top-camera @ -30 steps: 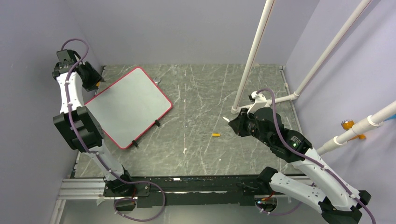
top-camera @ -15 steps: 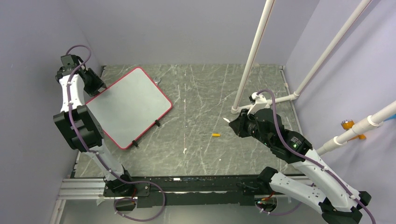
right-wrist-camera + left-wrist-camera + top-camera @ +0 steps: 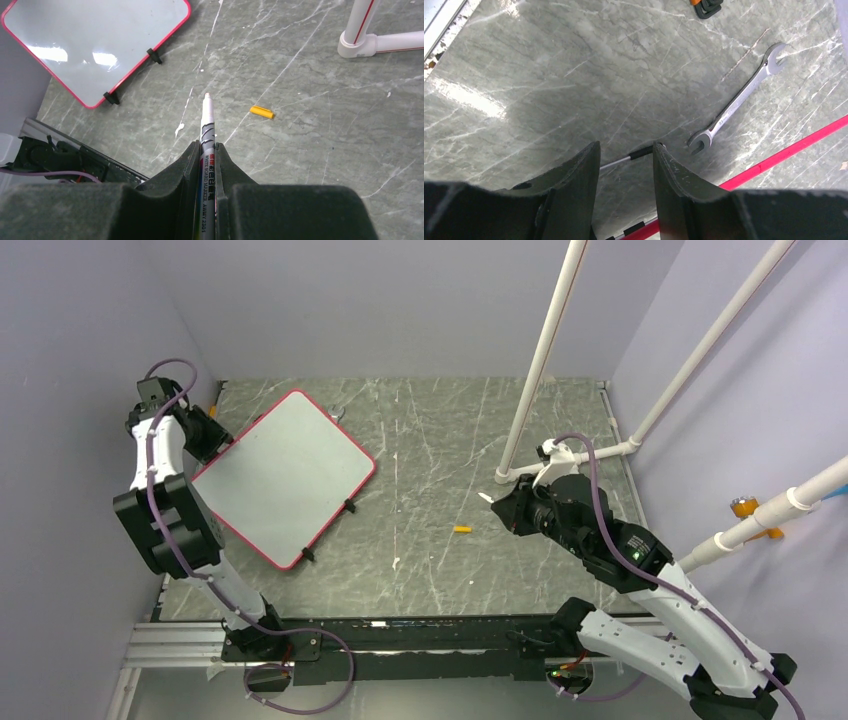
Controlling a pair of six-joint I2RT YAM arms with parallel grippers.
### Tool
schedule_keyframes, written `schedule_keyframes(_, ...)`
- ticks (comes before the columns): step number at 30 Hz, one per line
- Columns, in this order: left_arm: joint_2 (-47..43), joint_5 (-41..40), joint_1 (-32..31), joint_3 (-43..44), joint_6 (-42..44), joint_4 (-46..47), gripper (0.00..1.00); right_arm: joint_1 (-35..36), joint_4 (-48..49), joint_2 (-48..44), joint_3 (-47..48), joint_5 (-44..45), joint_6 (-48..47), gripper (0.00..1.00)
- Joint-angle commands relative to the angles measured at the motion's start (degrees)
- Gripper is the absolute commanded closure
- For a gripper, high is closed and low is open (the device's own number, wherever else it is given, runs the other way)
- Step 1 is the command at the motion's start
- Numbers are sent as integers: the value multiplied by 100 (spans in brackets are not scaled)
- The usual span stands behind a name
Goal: Write a sentence on the whiteboard
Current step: Move the whiteboard to the center of the board.
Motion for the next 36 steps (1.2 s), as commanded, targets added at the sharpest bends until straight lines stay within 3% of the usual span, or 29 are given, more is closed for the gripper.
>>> schedule_keyframes(1,-453,295,-35,-225,-257,139,53,-7,186,-97,13,-51,39,100)
schedule_keyframes(13,-614,488,-420,-475,-73,591,53,-10,150,-177,-4,-61,93,100)
schedule_keyframes(31,-1091,293,-1538,-1510,-674,1191,54,-7,116,-278,-55,-139,202,100)
schedule_keyframes(36,-1179,282,-1846,-1455,-617,1208,53,-5,85,-299,-66,-148,226,100)
